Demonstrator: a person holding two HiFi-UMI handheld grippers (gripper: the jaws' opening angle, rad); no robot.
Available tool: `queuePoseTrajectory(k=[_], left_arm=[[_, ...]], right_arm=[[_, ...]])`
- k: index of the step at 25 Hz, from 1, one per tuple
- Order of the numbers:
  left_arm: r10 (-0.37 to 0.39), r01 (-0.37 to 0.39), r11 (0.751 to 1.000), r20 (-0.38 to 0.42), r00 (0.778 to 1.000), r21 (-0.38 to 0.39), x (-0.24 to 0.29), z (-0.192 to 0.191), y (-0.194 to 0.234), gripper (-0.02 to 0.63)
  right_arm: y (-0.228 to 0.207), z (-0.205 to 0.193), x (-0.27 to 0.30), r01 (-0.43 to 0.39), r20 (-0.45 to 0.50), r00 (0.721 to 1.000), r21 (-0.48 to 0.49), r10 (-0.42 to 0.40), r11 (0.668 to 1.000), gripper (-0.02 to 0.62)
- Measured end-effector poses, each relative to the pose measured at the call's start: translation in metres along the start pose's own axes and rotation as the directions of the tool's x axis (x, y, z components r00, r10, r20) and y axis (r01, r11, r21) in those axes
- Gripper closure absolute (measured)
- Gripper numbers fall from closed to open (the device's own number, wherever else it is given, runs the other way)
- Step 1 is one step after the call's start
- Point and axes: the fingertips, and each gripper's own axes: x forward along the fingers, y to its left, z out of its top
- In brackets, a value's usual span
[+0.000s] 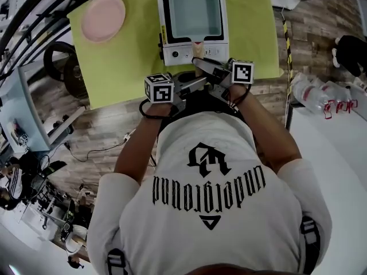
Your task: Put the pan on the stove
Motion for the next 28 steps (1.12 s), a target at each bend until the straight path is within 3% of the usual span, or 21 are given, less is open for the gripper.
queuePoseTrajectory(k=[9,28], left_arm=[[0.006,-0.006,1.000,0.009,1.000,-0.023,-0.002,0.003,0.024,0.453],[0.009,-0.008,0.998,0.013,1.000,-0.066,0.001,-0.003,0.035,0.448]], right_arm=[[-0.024,0.005,0.007,0.013,0.004,1.000,0.027,-0.013,1.000,0.468],[-0.033,0.002,0.007,0.038,-0.016,0.999,0.031,-0.037,0.999,0.463]])
